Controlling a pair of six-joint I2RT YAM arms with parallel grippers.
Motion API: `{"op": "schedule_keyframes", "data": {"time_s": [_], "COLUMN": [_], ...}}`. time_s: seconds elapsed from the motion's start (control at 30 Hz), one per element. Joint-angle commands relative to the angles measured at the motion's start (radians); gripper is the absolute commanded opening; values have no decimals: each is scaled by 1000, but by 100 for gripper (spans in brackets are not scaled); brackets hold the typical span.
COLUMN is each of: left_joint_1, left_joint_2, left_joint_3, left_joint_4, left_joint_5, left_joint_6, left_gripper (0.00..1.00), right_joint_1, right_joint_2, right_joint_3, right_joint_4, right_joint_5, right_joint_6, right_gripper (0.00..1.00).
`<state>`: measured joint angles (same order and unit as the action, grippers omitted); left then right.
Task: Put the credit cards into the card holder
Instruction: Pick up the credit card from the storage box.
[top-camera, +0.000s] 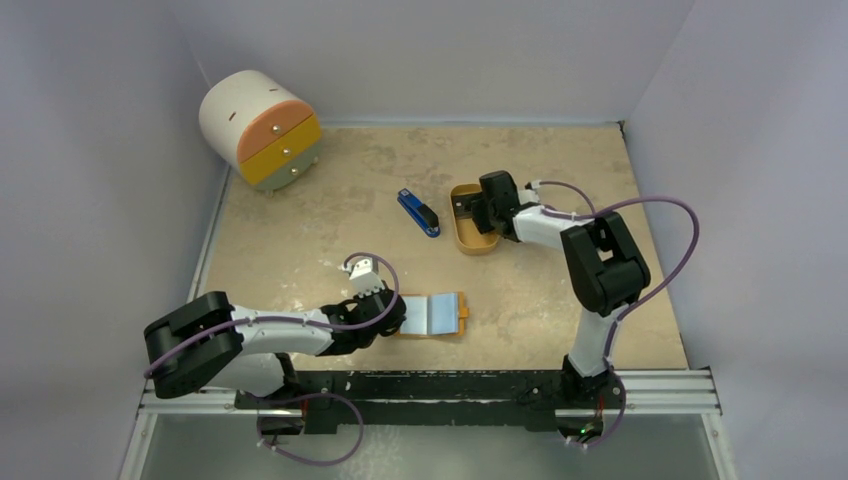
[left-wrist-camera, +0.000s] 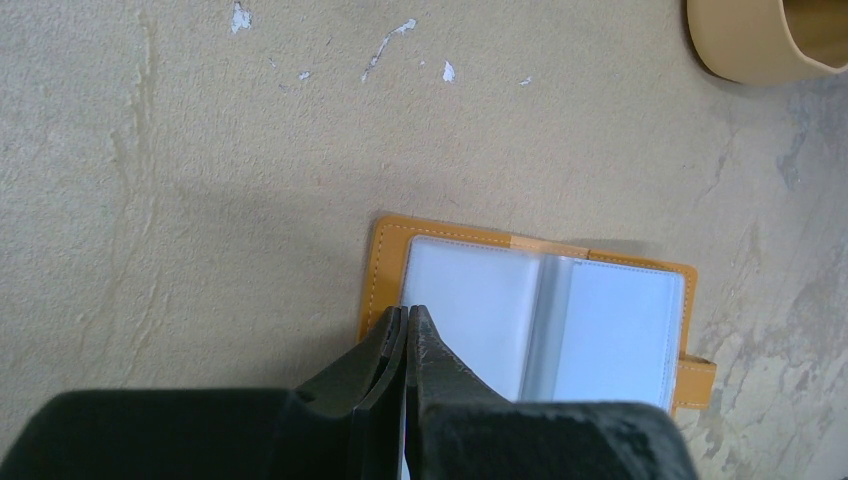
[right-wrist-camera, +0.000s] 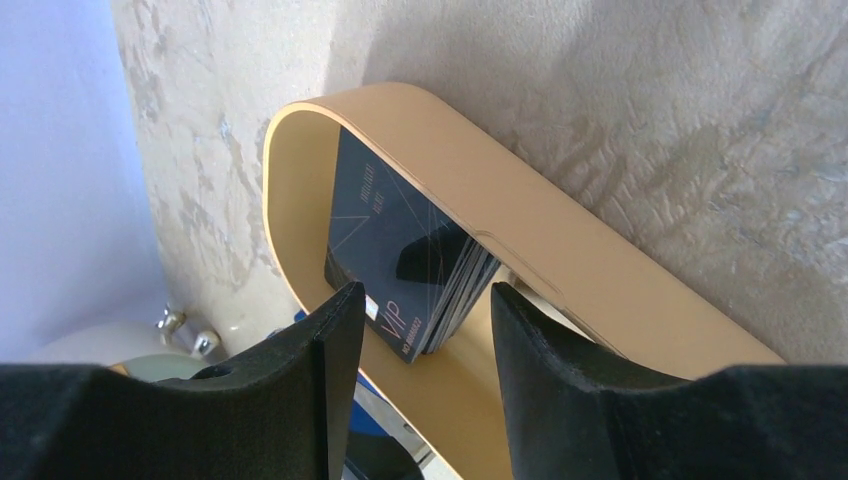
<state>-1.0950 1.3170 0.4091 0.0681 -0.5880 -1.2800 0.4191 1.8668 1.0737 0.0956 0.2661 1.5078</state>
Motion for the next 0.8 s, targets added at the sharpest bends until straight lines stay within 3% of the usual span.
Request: {"op": "schedule_keyframes", "data": {"time_s": [0.0, 0.77], "left_joint_1": [0, 0], "left_joint_2": [-2, 13], "left_joint_3": [4, 7], "left_joint_4": [-7, 2], "left_joint_5": [-9, -6], "left_joint_6": [4, 6], "left_gripper": [0, 0], "right_joint_1": [-11, -13], "right_joint_2": [9, -18], "right_joint_3": [46, -45], "right_joint_4": [11, 52], "right_joint_5": [4, -9], "right_joint_6": [24, 7], "right_gripper": [52, 28]}}
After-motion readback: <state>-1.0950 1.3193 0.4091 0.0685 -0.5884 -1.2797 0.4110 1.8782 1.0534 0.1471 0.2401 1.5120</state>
